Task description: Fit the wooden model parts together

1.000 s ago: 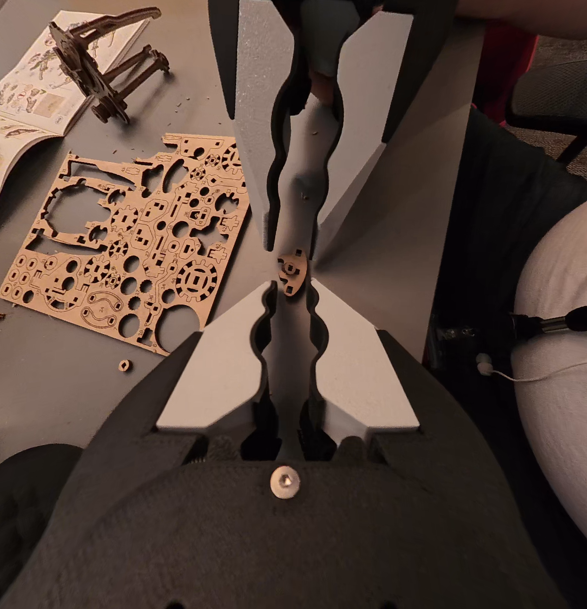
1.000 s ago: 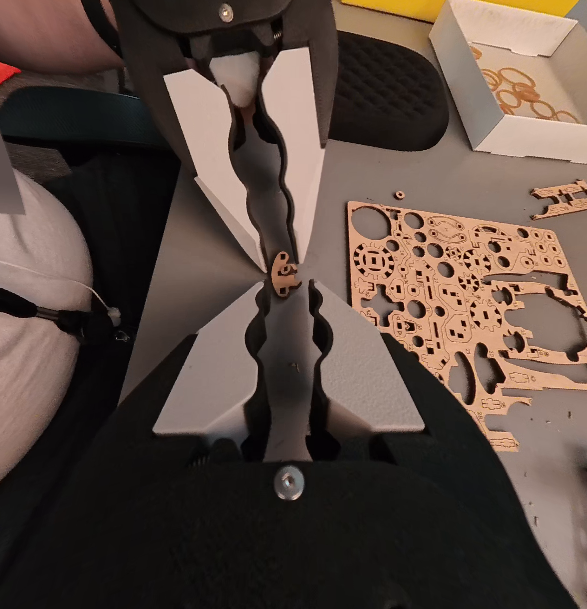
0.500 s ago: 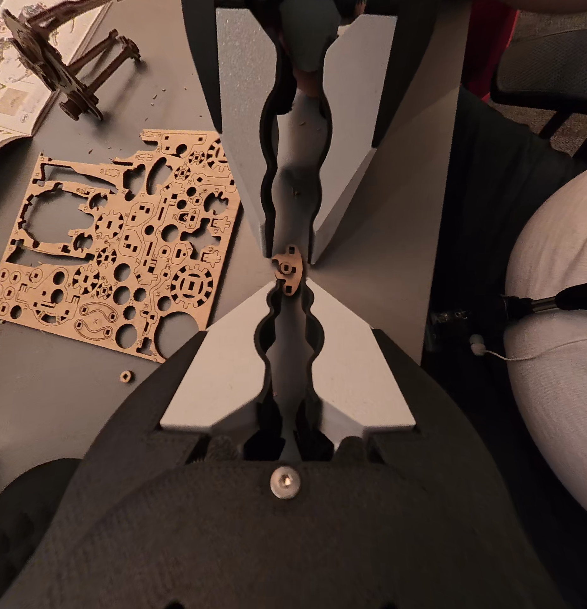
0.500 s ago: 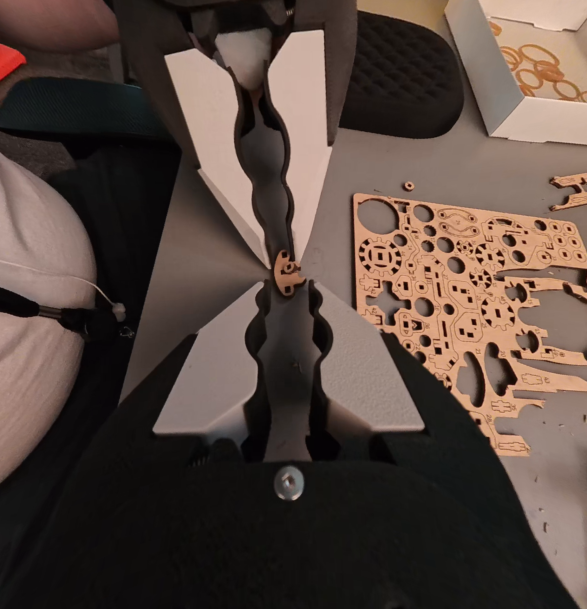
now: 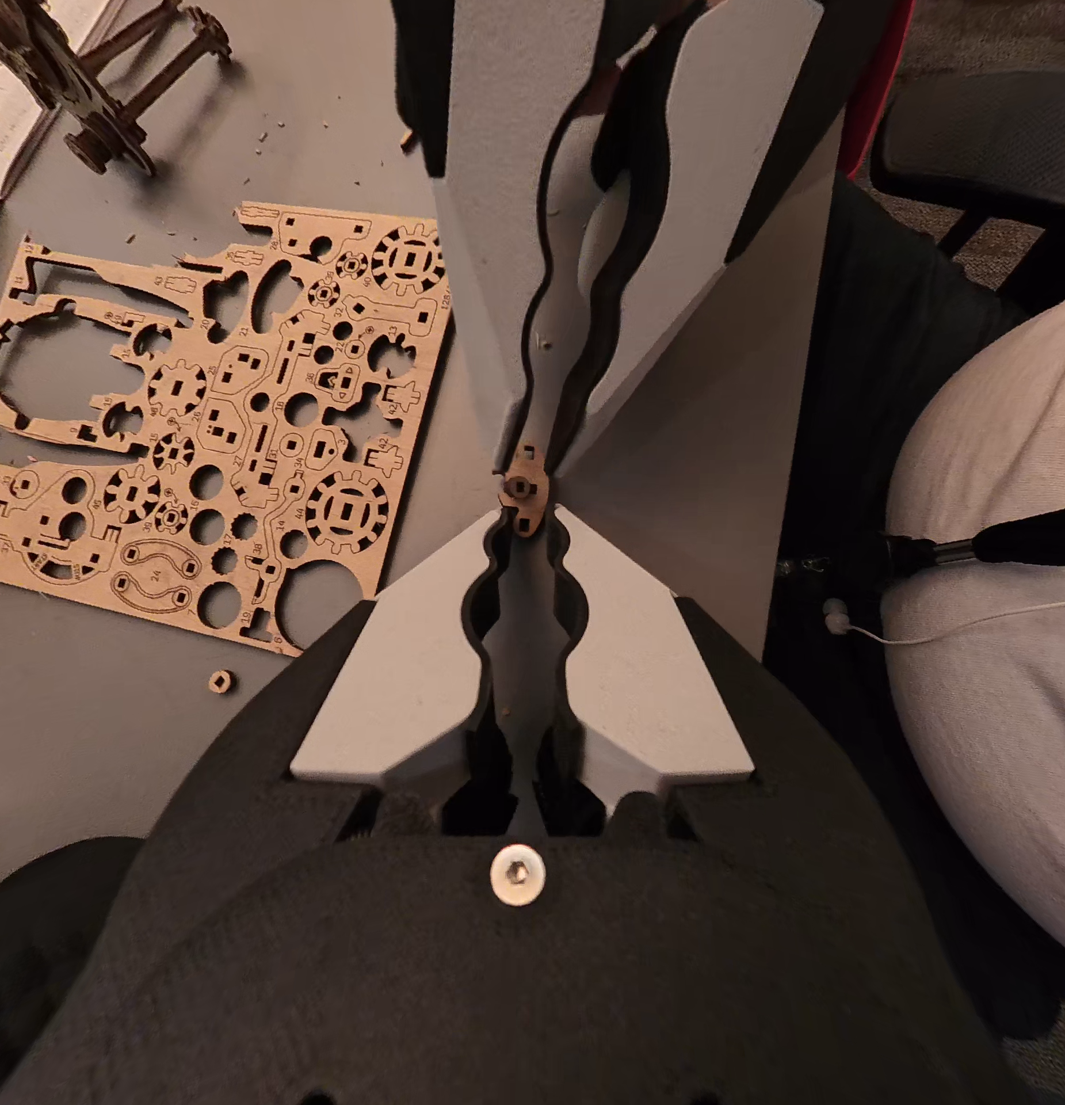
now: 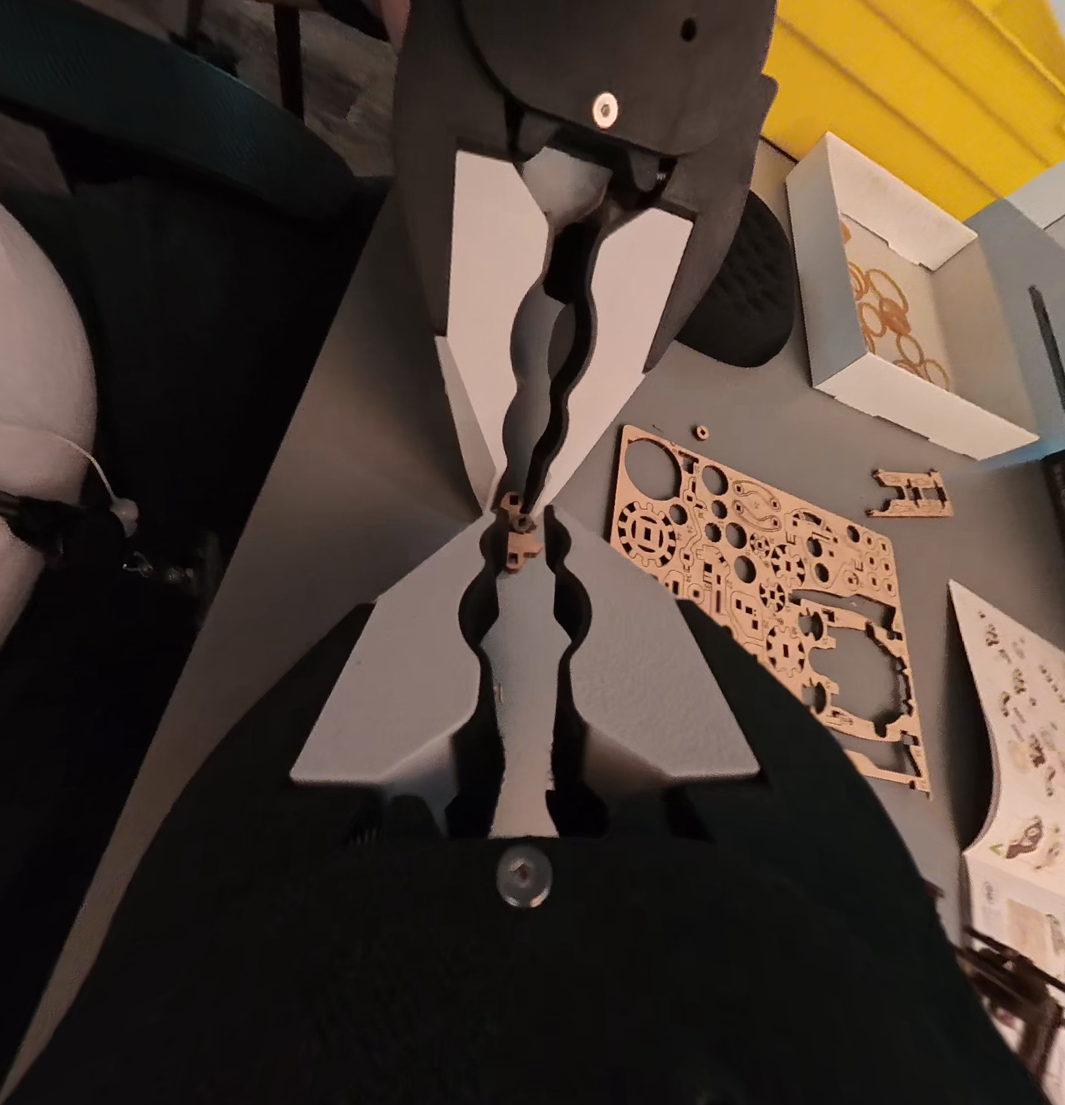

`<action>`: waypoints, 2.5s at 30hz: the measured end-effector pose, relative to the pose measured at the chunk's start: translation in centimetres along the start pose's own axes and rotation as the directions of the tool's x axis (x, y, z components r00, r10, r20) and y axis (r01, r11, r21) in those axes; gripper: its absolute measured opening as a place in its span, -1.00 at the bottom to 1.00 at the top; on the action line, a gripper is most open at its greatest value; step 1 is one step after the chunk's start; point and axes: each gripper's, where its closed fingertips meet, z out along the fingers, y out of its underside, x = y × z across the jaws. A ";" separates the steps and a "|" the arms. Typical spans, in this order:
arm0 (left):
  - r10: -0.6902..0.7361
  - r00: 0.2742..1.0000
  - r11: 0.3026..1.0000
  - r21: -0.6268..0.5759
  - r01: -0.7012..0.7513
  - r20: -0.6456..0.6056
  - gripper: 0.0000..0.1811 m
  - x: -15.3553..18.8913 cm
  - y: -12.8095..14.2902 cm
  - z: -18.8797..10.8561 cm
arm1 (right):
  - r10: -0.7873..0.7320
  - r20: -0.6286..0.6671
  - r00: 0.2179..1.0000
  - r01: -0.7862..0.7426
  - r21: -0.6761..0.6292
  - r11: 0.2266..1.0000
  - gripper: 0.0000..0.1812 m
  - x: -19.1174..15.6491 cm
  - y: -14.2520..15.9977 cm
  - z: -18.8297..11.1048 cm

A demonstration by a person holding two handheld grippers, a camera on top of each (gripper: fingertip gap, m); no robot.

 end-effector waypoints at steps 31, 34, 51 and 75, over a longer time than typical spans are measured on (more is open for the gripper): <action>0.027 1.000 1.000 -0.016 -0.027 0.007 -0.89 0.0 0.0 0.0 | -0.044 0.137 0.990 0.044 -0.004 0.999 -0.96 -0.1 0.6 1.1; 0.030 0.999 0.999 -0.015 -0.030 0.009 -0.89 0.0 0.1 0.0 | 0.036 0.177 0.984 -0.039 0.013 0.999 -0.96 0.0 0.6 1.1; 0.045 0.999 0.999 -0.014 -0.045 0.023 -0.92 -0.1 0.2 -0.1 | 0.375 0.286 0.882 -0.391 -0.001 0.920 -1.00 1.1 1.0 1.0; 0.067 0.997 0.996 -0.056 -0.070 -0.039 -0.92 -0.3 0.2 0.0 | 0.575 0.398 0.715 -0.553 -0.180 0.813 -0.99 1.0 1.2 1.2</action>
